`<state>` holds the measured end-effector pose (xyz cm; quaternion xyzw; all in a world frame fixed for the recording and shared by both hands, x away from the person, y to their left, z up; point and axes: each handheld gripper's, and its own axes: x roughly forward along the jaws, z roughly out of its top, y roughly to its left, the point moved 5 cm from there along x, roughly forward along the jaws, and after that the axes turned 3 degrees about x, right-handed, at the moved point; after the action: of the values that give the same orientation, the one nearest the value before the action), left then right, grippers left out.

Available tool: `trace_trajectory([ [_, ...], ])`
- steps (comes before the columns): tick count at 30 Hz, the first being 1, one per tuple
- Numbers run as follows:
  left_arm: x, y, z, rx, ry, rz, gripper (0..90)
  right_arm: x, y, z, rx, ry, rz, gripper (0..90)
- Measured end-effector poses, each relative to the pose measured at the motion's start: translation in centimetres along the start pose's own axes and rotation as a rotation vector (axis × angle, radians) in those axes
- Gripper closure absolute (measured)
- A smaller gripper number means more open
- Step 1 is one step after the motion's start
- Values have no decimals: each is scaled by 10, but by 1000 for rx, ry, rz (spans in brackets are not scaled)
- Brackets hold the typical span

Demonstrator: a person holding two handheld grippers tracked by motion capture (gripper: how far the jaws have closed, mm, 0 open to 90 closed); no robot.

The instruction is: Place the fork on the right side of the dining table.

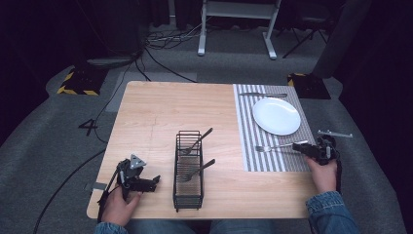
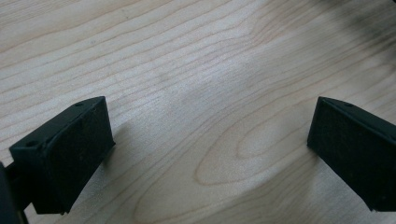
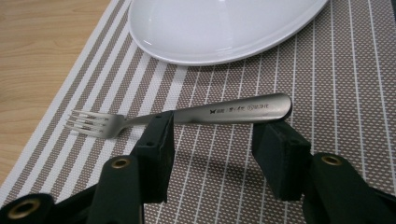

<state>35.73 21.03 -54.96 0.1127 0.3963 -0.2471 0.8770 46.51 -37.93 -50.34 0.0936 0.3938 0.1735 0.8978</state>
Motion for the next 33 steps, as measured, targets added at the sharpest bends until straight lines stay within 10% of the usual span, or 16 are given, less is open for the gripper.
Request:
trace_trajectory([
  [33, 0, 0, 0, 1, 1, 0, 2, 15, 10, 19, -44, 21, -66, 468],
])
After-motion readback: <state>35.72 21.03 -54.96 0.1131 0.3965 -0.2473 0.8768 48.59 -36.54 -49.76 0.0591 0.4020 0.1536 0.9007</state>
